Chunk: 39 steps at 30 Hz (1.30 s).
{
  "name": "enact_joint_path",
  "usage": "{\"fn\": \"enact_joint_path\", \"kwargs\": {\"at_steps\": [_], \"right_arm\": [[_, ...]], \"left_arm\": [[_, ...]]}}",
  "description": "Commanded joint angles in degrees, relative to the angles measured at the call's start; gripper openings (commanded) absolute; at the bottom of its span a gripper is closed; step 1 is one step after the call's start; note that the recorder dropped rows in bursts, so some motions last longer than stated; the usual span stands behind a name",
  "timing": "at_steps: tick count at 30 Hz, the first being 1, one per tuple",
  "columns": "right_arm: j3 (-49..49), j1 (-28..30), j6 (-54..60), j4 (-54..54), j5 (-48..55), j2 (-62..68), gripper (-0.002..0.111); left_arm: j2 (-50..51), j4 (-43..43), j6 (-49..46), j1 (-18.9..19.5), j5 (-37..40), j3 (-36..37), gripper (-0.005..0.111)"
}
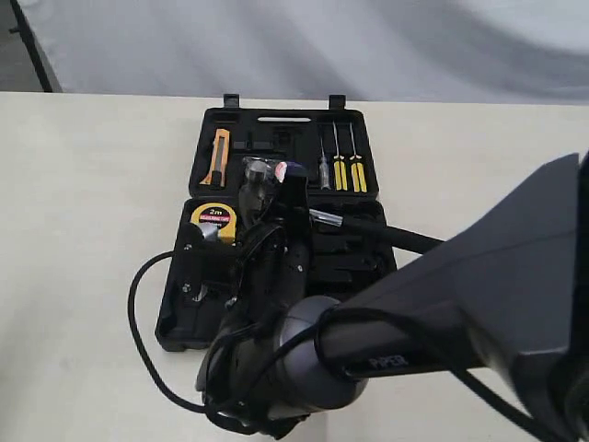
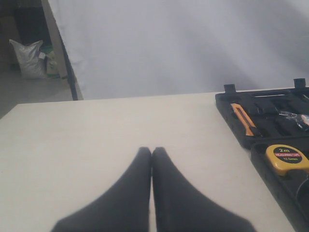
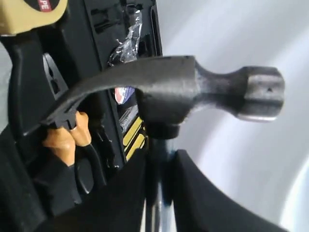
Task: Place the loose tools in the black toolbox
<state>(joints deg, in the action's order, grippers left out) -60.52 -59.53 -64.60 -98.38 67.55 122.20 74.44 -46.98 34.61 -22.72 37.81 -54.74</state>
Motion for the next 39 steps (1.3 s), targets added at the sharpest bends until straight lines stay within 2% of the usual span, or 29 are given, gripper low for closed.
{"fn": "enact_joint_path", "kwargs": {"at_steps": [1,6,10,16,19,24,27,29,32,34,35,37,39], "right_arm": [[0.0,-1.4,-0.5,-1.6,2.4,1.4,0.022],[0.0,-2.3,-0.5,-1.6,2.4,1.8,0.056],[-0.1,-3.8,-0.5,-1.6,2.4,1.2,0.072],[-0.1,-8.6,-4.5,-1.6,2.4,-2.8,0.073],[-0.1,-9.2,-5.3,-1.6,2.4,-5.7,0.073],[-0.1,-3.7,-9.3,0.0,2.4,-12.9,0.073],[-0.5,3.8,-9.3,7.8,-11.6,-17.7,0.073],[-2.1,11.5,-2.7,19.2,-27.8,-20.4,0.073],[-3.8,19.2,21.9,48.5,-44.5,-22.1,0.073],[-4.1,20.7,42.8,65.3,-46.2,-22.1,0.073],[-4.1,20.7,49.8,69.8,-45.4,-21.8,0.073],[-4.1,20.7,61.7,77.1,-41.9,-20.8,0.073],[-4.1,20.7,65.6,79.3,-39.7,-19.5,0.073]], "left_arm": [[-0.5,0.8,0.6,0.2,-1.0,0.5,0.001],[-0.5,0.8,0.6,0.2,-1.0,0.5,0.001],[-0.5,0.8,0.6,0.2,-1.0,0.5,0.001],[-0.5,0.8,0.6,0.2,-1.0,0.5,0.001],[-0.5,0.8,0.6,0.2,-1.0,0.5,0.001],[-0.5,0.8,0.6,0.2,-1.0,0.5,0.001],[-0.5,0.8,0.6,0.2,-1.0,0.5,0.001],[-0.5,0.8,0.6,0.2,-1.0,0.5,0.001],[-0.5,0.8,0.6,0.2,-1.0,0.5,0.001],[-0.5,0.8,0.6,0.2,-1.0,0.5,0.001],[-0.5,0.8,0.6,0.2,-1.0,0.5,0.001],[-0.5,0.8,0.6,0.2,-1.0,0.5,0.001],[-0.5,0.8,0.6,0.2,-1.0,0.5,0.001]]}}
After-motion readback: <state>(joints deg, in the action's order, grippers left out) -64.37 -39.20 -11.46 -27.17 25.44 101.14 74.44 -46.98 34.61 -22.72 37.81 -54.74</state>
